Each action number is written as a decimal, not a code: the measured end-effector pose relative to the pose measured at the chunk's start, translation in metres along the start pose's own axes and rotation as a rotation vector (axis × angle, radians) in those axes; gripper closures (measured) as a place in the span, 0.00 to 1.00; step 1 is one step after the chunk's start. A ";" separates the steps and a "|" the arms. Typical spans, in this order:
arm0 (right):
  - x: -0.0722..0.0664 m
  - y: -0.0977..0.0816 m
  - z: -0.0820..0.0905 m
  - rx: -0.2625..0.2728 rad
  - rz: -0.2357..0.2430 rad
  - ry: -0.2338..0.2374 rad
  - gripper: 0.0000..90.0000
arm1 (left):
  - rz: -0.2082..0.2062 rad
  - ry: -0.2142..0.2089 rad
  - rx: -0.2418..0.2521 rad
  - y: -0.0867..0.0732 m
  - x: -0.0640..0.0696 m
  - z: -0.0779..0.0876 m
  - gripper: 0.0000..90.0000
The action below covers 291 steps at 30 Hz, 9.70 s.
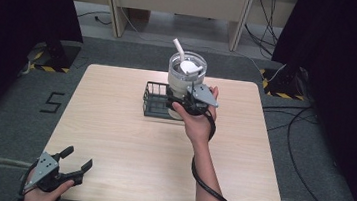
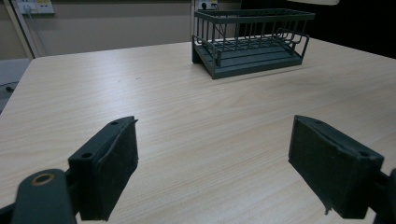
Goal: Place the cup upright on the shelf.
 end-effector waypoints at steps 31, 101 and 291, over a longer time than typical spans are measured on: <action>0.016 0.022 -0.038 -0.017 -0.013 -0.030 0.11 | 0.004 0.006 0.003 0.000 -0.002 0.000 0.17; 0.028 -0.015 -0.109 -0.105 -0.080 -0.071 0.11 | 0.002 0.002 0.008 0.000 -0.001 0.002 0.17; 0.086 -0.122 0.178 -0.301 -0.058 -0.172 0.13 | -0.041 0.008 -0.013 -0.001 0.008 -0.003 0.16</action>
Point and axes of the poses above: each handheld gripper's, and its own axes: z roughly backward along the jaws, y roughly out of its top, x roughly to its right, the point moved 2 cm from there along -z, roughly forward along the jaws, and after that the axes turned 1 degree about x, right-handed, at the moved point
